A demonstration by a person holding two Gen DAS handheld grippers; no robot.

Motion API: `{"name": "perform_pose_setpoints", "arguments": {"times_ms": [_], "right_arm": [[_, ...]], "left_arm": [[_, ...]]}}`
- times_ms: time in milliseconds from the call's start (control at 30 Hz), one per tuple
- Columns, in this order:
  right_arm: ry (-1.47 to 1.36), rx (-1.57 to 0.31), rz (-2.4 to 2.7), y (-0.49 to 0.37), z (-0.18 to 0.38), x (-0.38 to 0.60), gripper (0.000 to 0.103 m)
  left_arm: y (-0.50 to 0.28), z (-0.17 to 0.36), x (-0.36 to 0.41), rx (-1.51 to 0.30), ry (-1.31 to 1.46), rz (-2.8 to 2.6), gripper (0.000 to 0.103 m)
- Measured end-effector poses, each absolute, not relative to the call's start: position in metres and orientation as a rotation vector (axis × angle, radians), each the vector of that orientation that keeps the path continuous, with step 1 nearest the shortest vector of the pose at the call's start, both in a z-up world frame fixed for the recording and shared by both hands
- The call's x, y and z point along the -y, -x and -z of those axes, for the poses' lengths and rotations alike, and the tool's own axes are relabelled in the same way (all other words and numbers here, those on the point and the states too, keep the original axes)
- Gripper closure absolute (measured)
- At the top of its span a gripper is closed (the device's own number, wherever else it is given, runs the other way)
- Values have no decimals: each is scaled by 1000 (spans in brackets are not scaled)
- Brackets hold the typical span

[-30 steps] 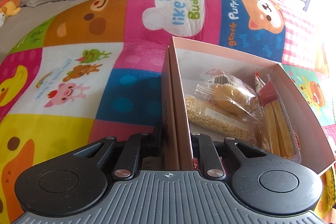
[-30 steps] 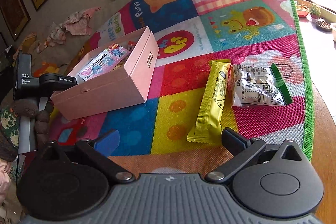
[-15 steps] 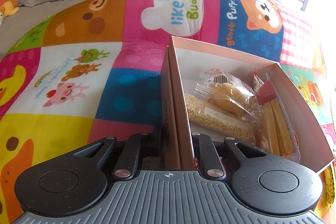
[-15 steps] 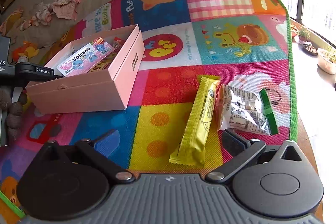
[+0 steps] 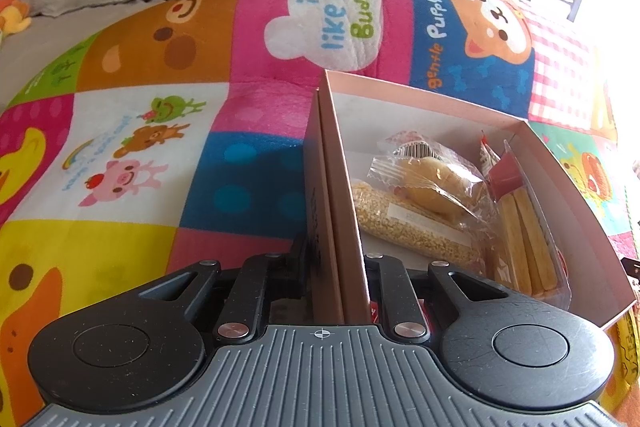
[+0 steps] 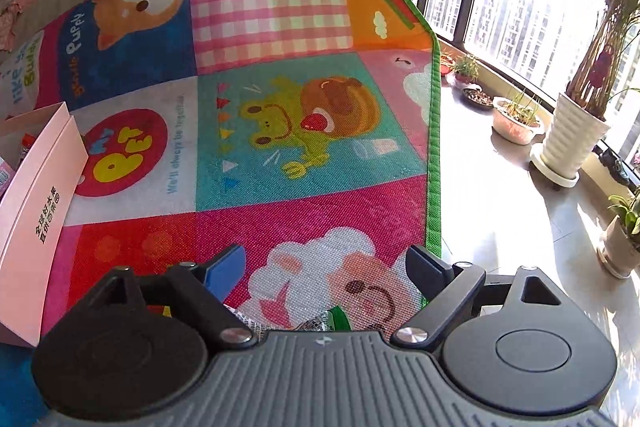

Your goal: Organize objects

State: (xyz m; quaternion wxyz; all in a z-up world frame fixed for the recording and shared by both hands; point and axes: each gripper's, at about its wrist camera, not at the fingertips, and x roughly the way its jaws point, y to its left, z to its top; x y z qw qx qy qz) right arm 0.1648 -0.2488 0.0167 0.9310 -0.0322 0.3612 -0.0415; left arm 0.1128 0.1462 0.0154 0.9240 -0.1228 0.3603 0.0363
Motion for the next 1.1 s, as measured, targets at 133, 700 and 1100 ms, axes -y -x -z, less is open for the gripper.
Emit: {"name": "perform_pose_setpoints", "arguments": {"times_ms": [133, 700, 1100], "right_arm": [[124, -747, 57, -167, -11, 237, 16], [282, -701, -158, -37, -15, 255, 16], [-123, -786, -105, -171, -23, 273, 64]], "left_arm": [[-113, -15, -147, -740, 252, -71, 84], [-115, -16, -147, -750, 255, -75, 84], [-116, -16, -150, -760, 258, -67, 84]]}}
